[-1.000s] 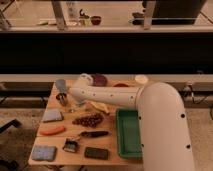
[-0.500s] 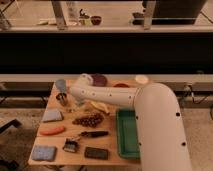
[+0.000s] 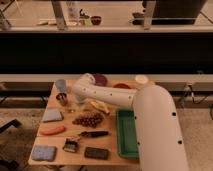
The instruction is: Place fork in red bowl
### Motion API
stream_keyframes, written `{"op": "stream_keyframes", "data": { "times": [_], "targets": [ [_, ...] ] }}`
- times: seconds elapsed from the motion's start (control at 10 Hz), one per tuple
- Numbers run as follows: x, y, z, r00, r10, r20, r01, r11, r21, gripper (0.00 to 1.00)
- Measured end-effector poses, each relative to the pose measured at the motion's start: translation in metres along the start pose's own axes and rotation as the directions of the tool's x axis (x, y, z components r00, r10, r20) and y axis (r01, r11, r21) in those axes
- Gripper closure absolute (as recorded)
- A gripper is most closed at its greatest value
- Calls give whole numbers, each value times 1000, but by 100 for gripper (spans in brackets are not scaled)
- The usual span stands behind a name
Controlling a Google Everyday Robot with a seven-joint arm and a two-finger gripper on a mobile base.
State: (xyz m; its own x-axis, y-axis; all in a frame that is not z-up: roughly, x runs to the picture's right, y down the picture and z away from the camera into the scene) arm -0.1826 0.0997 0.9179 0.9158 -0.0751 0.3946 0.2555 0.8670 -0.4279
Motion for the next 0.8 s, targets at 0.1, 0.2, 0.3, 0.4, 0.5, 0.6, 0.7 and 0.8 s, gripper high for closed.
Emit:
{"op": "stream_keyframes", "data": {
  "times": [0.1,0.2,0.3,0.4,0.5,0.6,0.7,0.8],
  "targets": [
    [-1,1,2,1000,20,2,-20,1000,-15,26],
    [-2,1,3,999,32,3,-32,999,-28,26],
    [-4,1,4,999,37,2,-37,999,-37,26],
    [-7,2,5,999,45,3,-44,998,-52,26],
    [-8,4,7,998,57,2,-57,996,-73,27],
    [-10,4,7,998,67,4,-67,994,-89,32],
    [-11,4,9,997,74,5,-73,992,-100,32],
    [-12,5,9,997,81,3,-80,990,-113,37]
  ]
}}
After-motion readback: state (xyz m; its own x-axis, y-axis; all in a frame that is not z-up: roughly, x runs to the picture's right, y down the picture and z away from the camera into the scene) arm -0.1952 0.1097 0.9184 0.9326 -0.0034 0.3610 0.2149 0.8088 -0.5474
